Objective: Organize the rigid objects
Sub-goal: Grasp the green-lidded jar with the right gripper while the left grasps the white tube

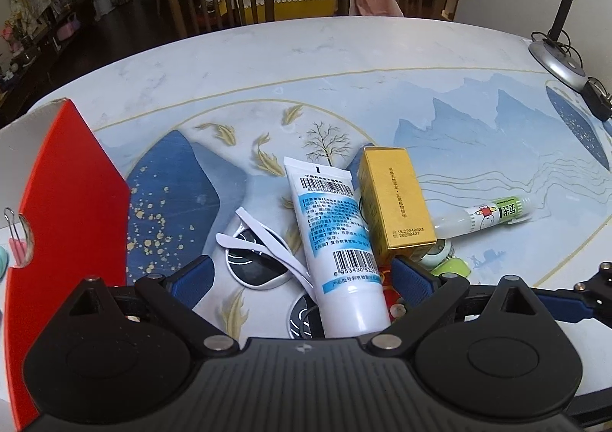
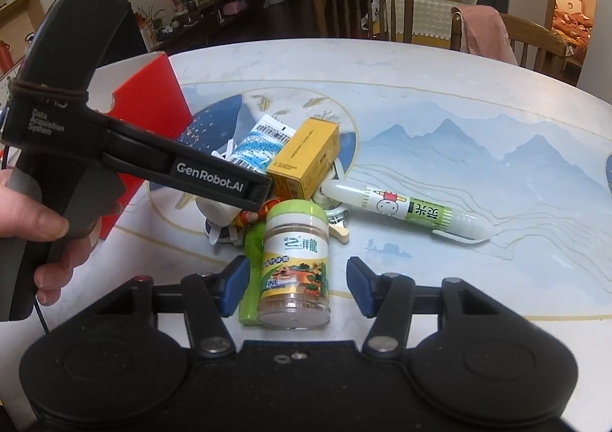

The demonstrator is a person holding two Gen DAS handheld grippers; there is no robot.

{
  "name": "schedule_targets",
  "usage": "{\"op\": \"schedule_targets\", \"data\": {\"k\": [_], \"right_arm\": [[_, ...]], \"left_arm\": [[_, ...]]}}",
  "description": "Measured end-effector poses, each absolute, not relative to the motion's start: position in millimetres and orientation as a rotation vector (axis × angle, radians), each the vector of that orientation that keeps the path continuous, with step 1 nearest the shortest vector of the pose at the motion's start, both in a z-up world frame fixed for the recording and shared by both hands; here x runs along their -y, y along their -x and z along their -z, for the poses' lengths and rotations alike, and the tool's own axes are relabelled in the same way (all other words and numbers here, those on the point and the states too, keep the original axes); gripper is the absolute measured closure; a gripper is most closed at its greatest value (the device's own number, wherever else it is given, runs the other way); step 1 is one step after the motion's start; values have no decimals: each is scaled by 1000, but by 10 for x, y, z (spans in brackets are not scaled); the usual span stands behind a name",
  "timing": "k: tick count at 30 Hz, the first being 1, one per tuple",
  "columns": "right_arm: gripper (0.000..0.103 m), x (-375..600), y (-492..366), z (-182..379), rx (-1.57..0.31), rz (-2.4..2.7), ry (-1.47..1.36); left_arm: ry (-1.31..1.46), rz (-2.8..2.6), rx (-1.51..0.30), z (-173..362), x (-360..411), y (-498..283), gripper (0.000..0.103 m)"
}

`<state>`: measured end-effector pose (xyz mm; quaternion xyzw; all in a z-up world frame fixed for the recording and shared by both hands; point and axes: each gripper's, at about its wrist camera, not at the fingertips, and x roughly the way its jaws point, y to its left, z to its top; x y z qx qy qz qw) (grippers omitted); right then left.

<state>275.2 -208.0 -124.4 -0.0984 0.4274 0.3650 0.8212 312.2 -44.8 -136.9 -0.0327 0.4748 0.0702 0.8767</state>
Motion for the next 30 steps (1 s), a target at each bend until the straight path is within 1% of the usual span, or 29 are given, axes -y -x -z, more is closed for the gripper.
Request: {"op": "schedule_targets", "data": {"k": [1,2,4,6,8,9,10,12,14,15,16,30], "right_arm": [[50,2071,-2762,1257,-913,-778,210],[51,2061,-2771,1274,-917,-778,210],[53,2047,-2794,1300,-926,-776,206],[54,2028,-2816,1328,-934,-772,204],[56,2012,-2833,1347,-942,-774,196],[56,2002,-2838,1358,-946,-774,196],[57,1989,-2847,1366,-951,-776,194],[59,1978,-2854,1380,-961,-780,188],[61,1968,-2854,1381,-965,-779,188],[61,1964,-2851,1378,-965,-778,189],[61,1965,-2850,1377,-966,-777,189],[61,2102,-2744,1159,-951,-731,136]], "left_arm": [[72,-145,-991,1376,447,-3121,7],[79,-136,-993,1383,445,-3120,13],[91,-123,-986,1384,447,-3107,17],[101,-108,-981,1379,451,-3098,25],[112,-88,-981,1376,457,-3097,40],[120,-80,-981,1376,458,-3094,43],[128,-74,-980,1374,458,-3092,49],[134,-69,-981,1371,461,-3092,53],[131,-72,-980,1369,464,-3091,63],[123,-76,-980,1369,468,-3093,65],[119,-79,-980,1369,467,-3093,67],[195,-63,-941,1193,390,-2896,68]]}}
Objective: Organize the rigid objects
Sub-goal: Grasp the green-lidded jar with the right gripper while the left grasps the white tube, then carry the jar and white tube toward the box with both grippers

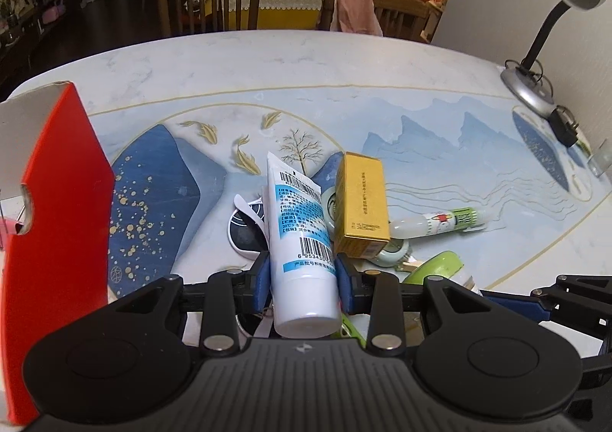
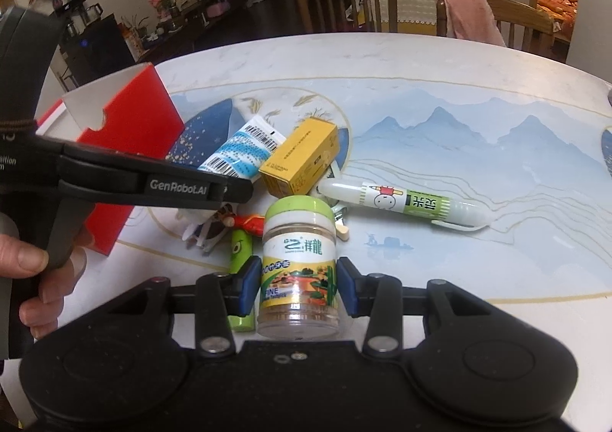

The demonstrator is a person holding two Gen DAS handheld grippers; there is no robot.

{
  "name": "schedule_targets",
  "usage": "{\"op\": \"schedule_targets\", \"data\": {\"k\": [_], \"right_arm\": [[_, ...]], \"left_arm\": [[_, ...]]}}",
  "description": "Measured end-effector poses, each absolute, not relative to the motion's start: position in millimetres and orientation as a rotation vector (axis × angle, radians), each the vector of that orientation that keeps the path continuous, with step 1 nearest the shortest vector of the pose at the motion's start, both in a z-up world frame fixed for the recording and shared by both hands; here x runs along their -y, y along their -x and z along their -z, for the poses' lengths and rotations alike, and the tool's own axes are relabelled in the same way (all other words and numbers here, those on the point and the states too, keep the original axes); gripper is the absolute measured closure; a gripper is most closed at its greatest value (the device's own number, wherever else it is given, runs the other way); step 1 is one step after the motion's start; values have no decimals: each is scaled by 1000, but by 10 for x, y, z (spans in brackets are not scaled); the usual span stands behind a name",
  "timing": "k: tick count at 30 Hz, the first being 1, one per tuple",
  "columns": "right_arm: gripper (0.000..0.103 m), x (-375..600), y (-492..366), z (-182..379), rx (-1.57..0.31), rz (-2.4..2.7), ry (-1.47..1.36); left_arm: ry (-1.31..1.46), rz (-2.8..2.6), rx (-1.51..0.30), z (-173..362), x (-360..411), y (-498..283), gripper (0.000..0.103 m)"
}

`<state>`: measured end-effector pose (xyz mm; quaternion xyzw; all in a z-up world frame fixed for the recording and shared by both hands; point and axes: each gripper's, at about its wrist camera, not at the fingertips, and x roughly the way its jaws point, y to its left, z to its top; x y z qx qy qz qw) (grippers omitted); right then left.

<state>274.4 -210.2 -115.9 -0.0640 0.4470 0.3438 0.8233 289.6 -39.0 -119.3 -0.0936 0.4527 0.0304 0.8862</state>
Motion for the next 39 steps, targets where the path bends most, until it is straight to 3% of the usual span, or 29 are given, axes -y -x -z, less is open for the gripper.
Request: {"op": "schedule_targets", "data": {"k": [20,39], "right_arm": [[61,2042,-2423,494,-871,-713,108],[61,1134,-2065,168,-812,-747,116]], "left_arm": [[304,-12,-879,547,125,-2339,68],[332,-33,-823,225,-852,-1794,68]]}}
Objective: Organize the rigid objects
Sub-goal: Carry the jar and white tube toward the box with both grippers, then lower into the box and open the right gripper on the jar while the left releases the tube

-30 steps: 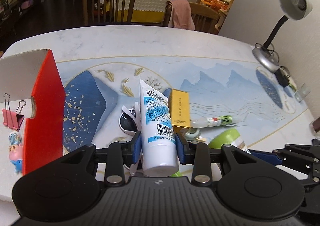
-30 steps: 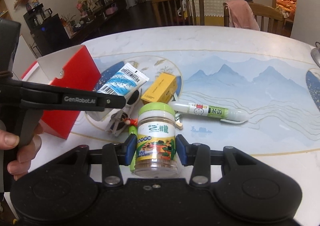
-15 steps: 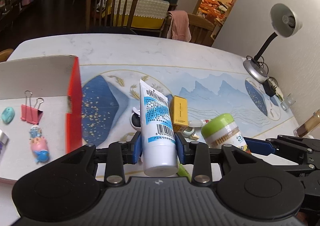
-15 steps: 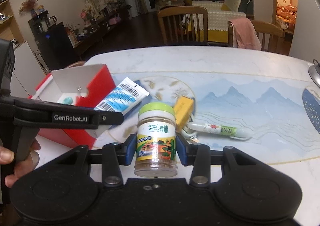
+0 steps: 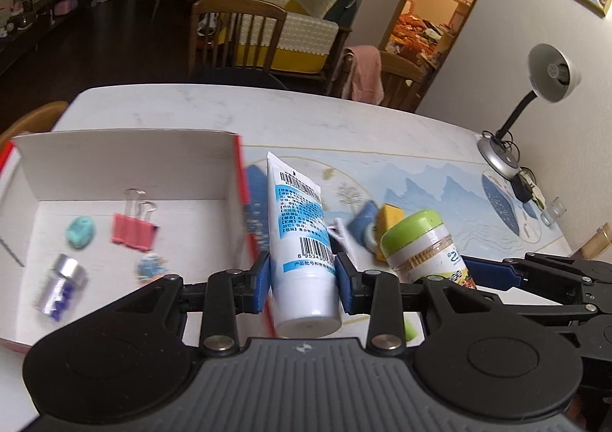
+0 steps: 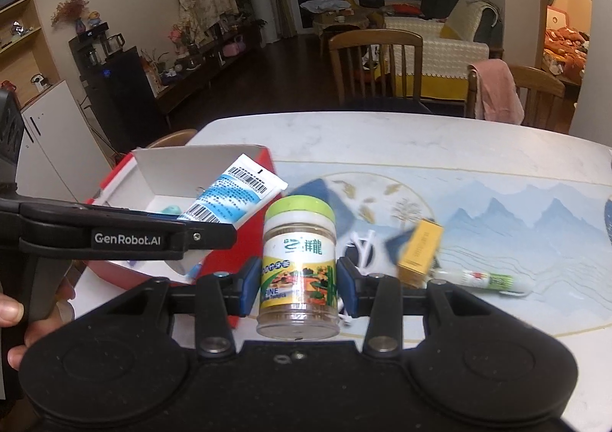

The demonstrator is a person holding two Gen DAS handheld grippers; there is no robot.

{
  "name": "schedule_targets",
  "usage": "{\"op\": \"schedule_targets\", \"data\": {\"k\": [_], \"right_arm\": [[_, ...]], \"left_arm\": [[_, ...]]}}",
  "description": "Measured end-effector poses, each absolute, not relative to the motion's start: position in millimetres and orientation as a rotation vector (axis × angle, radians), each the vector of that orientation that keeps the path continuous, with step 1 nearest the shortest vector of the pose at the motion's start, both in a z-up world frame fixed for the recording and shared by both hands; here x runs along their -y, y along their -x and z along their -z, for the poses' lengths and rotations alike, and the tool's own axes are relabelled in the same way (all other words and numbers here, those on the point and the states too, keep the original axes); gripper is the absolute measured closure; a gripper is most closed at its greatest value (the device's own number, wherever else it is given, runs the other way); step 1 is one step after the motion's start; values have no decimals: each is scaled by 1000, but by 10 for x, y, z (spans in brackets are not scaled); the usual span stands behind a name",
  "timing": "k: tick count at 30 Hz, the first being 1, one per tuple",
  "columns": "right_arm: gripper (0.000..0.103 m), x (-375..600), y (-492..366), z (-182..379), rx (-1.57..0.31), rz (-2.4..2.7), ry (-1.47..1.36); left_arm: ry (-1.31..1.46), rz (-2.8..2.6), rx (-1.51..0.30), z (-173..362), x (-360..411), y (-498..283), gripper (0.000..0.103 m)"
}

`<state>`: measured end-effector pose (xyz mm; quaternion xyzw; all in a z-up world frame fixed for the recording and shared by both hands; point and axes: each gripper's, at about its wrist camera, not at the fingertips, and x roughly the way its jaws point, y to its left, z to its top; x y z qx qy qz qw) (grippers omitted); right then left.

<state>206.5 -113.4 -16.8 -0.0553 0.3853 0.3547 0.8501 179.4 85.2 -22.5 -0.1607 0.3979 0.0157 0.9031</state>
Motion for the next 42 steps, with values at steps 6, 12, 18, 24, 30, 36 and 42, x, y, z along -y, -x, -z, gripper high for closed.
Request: {"op": "schedule_targets", "data": {"k": [6,12,18,24,30,36,42], "right_arm": [[61,801,-1940,150,-803,-760,128],[61,464,-1838,146,-803,-769,139],[61,114,-1791,192,-810,-778,158],[61,-196,-1792,306,-831,-787,175],[61,-505,-1797,488,-856,-800,215],[61,-770,-1835,679,-894,-819,257],[61,-1001,-1831,869,-927,-822,310]], "left_arm": [[337,-56,-821,223,-1259,-1630,68],[335,-88,-827,252,-1667,-1511,68],[317,-131,-829,298,-2085,-1455,68],[285,-196,-854,410,-2491,-1511,68],[234,-227,-899,580,-2707,-1632,68],[170,-225,-940,742,-2730,-1758,68],[96,-224,-959,856,-2697,-1813,68]]}}
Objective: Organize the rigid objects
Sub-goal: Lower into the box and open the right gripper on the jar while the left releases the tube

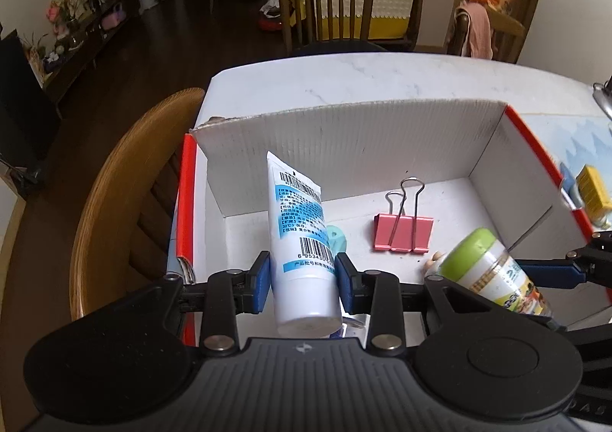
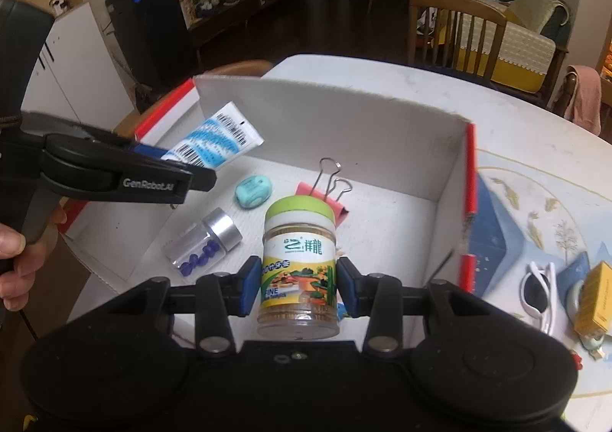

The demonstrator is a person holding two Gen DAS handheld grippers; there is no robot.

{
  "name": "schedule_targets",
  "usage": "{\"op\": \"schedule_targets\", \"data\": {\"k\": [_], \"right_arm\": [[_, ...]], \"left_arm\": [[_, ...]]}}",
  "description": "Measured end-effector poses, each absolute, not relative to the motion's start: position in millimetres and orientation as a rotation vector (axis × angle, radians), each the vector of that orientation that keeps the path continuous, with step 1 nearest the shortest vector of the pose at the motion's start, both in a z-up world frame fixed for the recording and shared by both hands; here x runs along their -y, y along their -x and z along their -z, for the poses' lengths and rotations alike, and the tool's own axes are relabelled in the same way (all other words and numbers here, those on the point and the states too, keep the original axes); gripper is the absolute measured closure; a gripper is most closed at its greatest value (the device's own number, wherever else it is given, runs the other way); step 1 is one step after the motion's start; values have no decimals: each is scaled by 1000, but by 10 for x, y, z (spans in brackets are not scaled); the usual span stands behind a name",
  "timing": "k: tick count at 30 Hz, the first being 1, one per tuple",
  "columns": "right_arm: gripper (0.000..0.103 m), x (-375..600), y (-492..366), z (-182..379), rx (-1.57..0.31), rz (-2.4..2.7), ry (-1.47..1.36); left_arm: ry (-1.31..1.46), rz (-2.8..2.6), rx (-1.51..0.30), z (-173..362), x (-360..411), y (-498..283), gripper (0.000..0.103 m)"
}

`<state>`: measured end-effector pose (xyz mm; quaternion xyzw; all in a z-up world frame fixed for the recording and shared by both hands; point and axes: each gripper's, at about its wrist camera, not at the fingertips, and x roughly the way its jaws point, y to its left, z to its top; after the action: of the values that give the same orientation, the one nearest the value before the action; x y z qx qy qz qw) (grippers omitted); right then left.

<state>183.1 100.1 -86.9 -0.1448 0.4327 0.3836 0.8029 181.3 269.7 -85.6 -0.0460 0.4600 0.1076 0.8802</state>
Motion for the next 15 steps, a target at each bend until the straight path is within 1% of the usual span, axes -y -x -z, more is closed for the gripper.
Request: {"op": "schedule_targets", "data": {"k": [15], "right_arm": [[61,-1264,-1832,1103,-968,-839,399]], "left_arm": [[-15,-220,-1005,1008,-2619,-1941,68]]}}
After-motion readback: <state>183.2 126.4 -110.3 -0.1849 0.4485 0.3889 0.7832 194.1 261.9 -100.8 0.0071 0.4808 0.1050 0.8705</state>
